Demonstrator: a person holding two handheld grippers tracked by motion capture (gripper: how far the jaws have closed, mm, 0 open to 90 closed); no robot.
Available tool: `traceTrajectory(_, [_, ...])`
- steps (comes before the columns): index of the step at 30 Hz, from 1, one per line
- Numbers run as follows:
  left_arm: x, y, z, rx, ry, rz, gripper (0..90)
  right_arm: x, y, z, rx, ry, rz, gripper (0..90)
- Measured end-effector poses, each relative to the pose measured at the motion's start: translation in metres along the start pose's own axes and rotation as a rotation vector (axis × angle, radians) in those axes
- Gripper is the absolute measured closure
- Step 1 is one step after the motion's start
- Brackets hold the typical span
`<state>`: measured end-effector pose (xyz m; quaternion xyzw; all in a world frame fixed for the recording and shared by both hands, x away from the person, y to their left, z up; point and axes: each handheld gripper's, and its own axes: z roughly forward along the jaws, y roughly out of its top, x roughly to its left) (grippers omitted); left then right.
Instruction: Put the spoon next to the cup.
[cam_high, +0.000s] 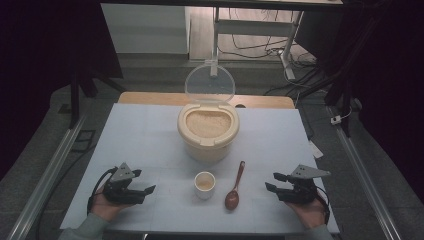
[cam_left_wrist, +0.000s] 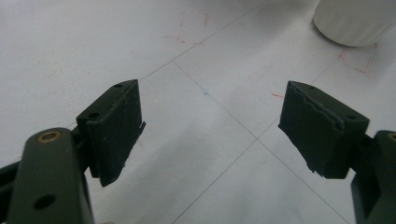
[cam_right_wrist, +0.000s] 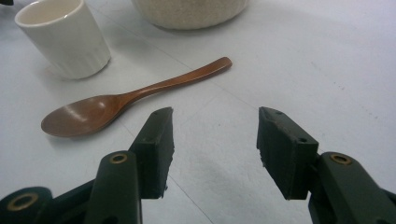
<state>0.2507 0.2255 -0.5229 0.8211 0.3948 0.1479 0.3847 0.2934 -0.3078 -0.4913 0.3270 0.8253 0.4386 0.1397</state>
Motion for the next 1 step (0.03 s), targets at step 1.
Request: traceTrajectory(1, [0.0, 0.0, 0.0001, 0.001, 0.001, 0.0, 20.9, 0.0002, -0.0001, 0.0002, 0.002, -0.002, -0.004, 46.1])
